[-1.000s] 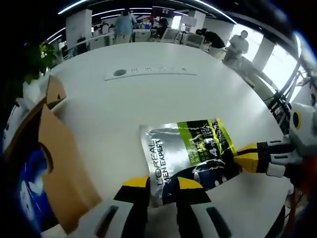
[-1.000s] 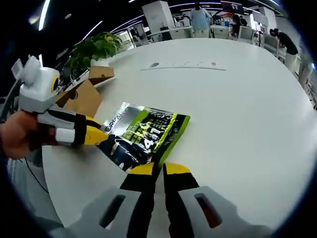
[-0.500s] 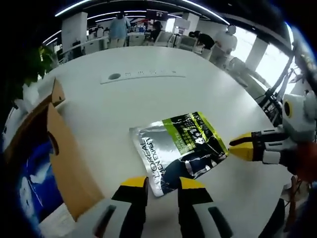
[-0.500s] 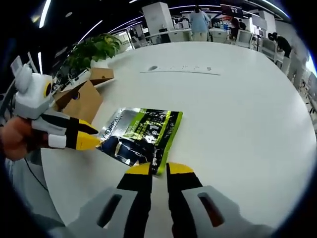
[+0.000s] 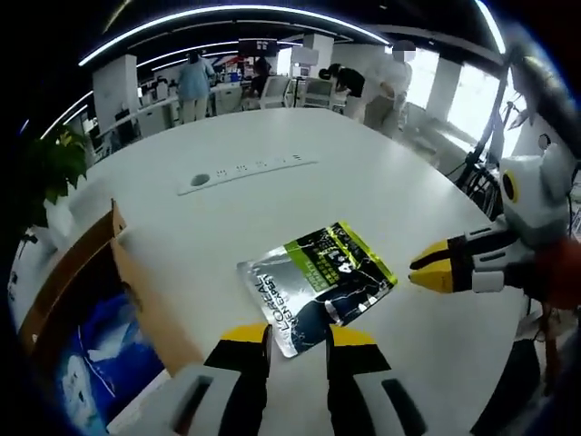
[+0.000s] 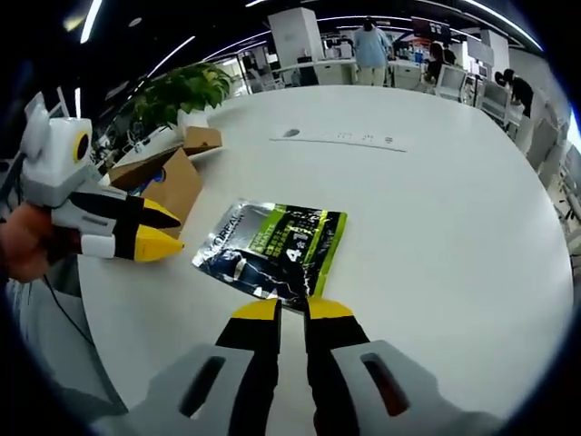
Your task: Operate the shoe box by opening the lid, removing the specified soft item, and placing it in the target area until the item is outside and the box remains undamaged.
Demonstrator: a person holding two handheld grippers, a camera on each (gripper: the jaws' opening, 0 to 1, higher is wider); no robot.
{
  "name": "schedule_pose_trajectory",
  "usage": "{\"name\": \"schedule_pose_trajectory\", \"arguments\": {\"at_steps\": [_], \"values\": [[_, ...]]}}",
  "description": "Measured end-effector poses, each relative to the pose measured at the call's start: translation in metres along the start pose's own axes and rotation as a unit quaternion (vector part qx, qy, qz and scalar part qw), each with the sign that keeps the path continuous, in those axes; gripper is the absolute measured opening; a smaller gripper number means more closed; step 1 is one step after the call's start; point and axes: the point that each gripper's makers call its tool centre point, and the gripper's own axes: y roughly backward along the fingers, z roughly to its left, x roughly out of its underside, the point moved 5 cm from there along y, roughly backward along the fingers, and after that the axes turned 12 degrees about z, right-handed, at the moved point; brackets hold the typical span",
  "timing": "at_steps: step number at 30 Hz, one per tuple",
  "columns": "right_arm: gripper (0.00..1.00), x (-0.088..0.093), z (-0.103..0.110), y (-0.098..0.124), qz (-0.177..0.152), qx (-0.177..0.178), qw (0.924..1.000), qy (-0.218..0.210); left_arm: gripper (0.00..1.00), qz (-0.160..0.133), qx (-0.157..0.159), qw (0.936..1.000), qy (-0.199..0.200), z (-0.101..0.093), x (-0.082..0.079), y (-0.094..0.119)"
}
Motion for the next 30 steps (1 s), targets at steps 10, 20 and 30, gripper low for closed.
{"name": "schedule_pose_trajectory", "arguments": {"at_steps": [10,20,30], "values": [[0.08,-0.018,0.035,0.003,-0.012,-0.007,0.9997,0.019,0.23,-0.036,-0.020,0.9985,-0.036,0.023,0.001,0.031],[0.08,-0.047,0.092,-0.012,-0.021,-0.030,0.9979,0.054,0.23,-0.045,-0.068,0.9967,-0.002,0.091,0.034,0.068],[0.08,-0.067,0.148,-0.035,-0.015,-0.057,0.9941,0.091,0.23,-0.048,-0.101,0.9923,0.054,0.149,0.082,0.100]]}}
